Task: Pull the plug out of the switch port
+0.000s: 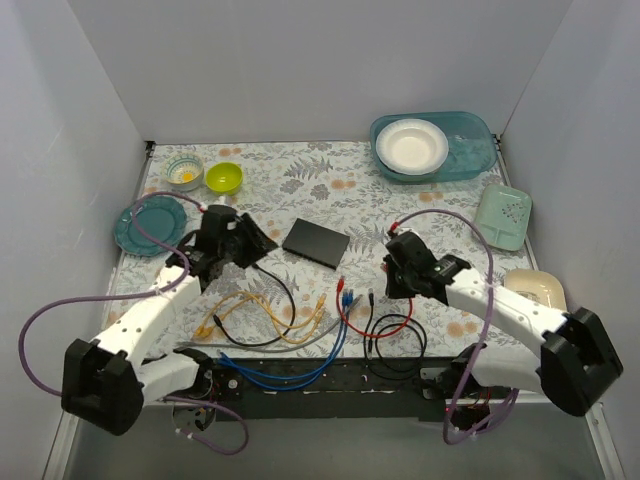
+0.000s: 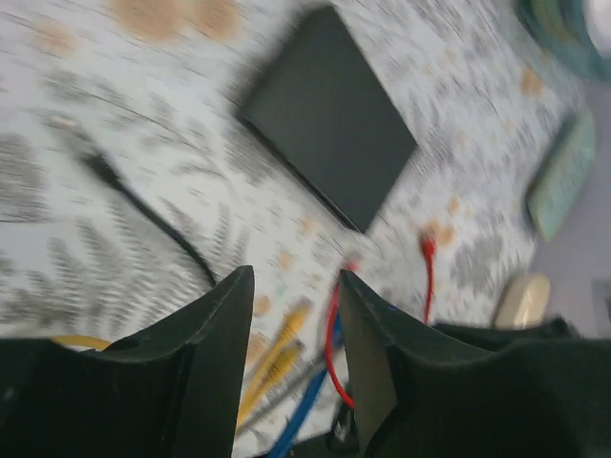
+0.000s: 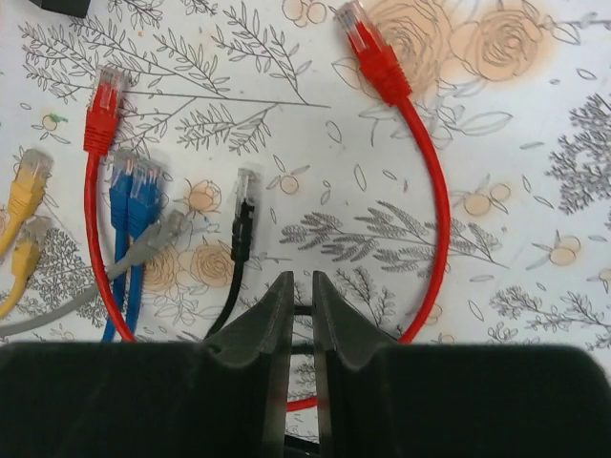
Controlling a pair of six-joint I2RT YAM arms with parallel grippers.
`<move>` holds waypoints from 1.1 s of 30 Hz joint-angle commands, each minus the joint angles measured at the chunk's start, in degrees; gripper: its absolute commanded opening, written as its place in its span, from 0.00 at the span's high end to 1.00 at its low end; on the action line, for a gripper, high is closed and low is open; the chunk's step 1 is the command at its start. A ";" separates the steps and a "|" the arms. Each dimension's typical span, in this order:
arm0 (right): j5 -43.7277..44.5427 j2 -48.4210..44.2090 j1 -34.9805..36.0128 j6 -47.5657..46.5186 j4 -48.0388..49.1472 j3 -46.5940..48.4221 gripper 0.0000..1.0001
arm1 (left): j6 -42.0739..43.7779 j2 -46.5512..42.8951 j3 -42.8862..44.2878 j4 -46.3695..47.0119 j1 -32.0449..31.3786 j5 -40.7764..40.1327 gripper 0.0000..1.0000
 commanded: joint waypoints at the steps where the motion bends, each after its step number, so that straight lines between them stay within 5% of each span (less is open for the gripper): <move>1: 5.07 -13.75 -0.37 2.58 2.86 -3.17 0.79 | -5.76 -3.07 1.80 8.66 -17.03 -3.63 0.56; 4: 9.03 -19.14 -0.46 2.94 1.46 -1.68 0.77 | -7.53 1.94 4.78 15.43 -27.67 -2.31 0.55; 8: 10.63 -20.91 -0.54 2.68 -2.67 2.36 0.76 | -3.40 21.58 13.48 17.56 -43.99 -0.21 0.58; 12: 10.54 -24.23 -0.72 3.55 -4.96 4.30 0.76 | 3.27 34.78 22.97 15.91 -53.35 -1.68 0.61; 19: 12.56 -28.29 -1.07 2.59 -10.84 9.21 0.76 | 4.08 46.14 25.45 18.18 -56.00 1.03 0.63; 25: 13.97 -30.92 -1.07 2.06 -13.75 10.01 0.76 | -4.00 47.93 18.25 20.38 -56.00 -5.10 0.67; 33: 14.76 -32.07 -1.07 1.45 -13.67 8.87 0.76 | -20.05 43.27 11.31 -2.24 -53.63 -18.29 0.70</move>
